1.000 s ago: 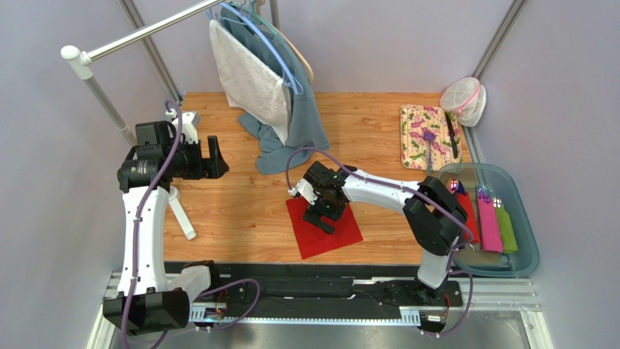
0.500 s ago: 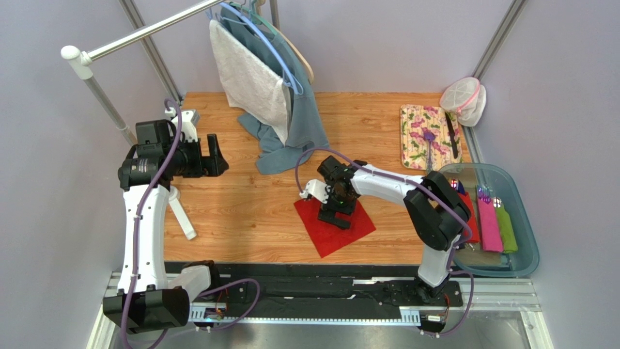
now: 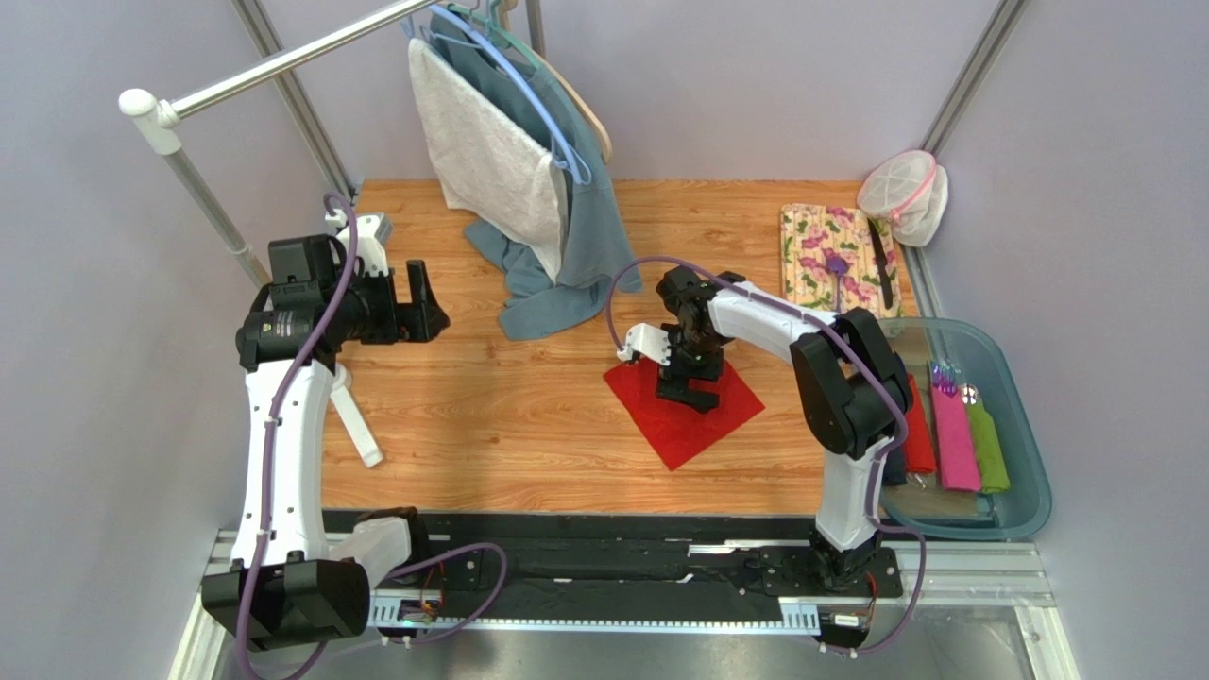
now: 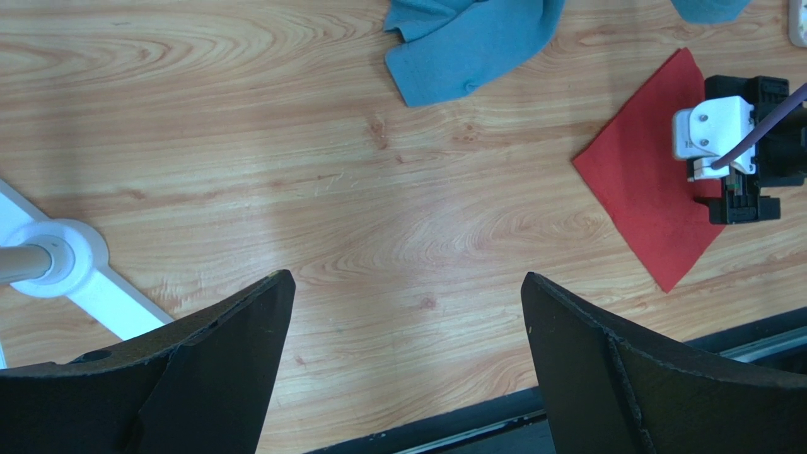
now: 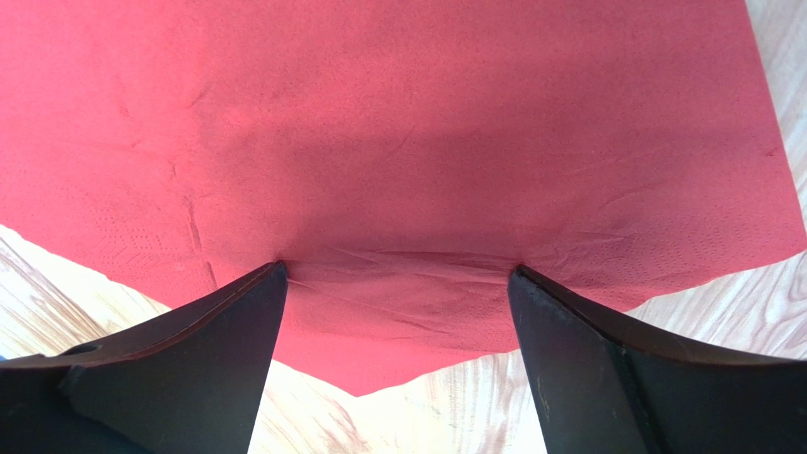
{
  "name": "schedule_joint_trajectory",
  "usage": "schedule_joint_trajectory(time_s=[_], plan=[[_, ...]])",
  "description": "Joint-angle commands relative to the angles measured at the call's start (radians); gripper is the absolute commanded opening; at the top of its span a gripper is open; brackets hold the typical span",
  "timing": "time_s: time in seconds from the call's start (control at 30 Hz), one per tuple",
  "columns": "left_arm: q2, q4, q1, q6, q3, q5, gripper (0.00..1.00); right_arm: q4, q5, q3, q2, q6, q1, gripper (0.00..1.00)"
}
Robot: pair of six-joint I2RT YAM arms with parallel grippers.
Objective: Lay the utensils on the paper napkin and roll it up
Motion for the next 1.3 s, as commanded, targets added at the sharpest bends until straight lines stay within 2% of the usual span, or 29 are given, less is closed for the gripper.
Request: schedule_joint_trajectory(time_s=[0.0,0.17,0.33,0.43,0.63,0.77,0.97,1.1,1.27], plan=[[-0.025,0.049,0.009,-0.002,-0.002,0.039,0.99,-0.026,-0.025,0.043,0.014,-0.093,0.001,0.94],[-0.032,0.057,0.009,0.016,-0.004,0.056,0.99,-0.095,-0.039,0.117,-0.049,-0.093,-0.008,0.95],[-0.042,0.069,0.011,0.022,-0.002,0.085,0.99,-0.194,-0.131,0.270,-0.161,0.003,-0.026,0.95],[-0.045,0.073,0.009,0.070,0.019,0.085,0.99,-0.245,-0.195,0.370,-0.190,0.121,-0.097,0.96],[-0.075,0.139,0.011,0.052,0.004,0.083,0.99,-0.299,-0.267,0.523,-0.196,0.298,-0.354,0.97],[-0.088,0.173,0.009,0.029,-0.023,0.091,0.99,-0.340,-0.284,0.638,-0.132,0.351,-0.570,1.00],[-0.089,0.202,0.009,-0.018,-0.065,0.102,0.99,-0.350,-0.249,0.867,0.052,0.387,-0.781,0.99],[-0.074,0.201,0.009,-0.022,-0.077,0.094,0.99,-0.294,-0.146,0.991,0.190,0.382,-0.849,0.92],[-0.048,0.166,0.009,-0.001,-0.071,0.071,0.99,-0.207,-0.122,1.028,0.293,0.344,-0.884,0.83]])
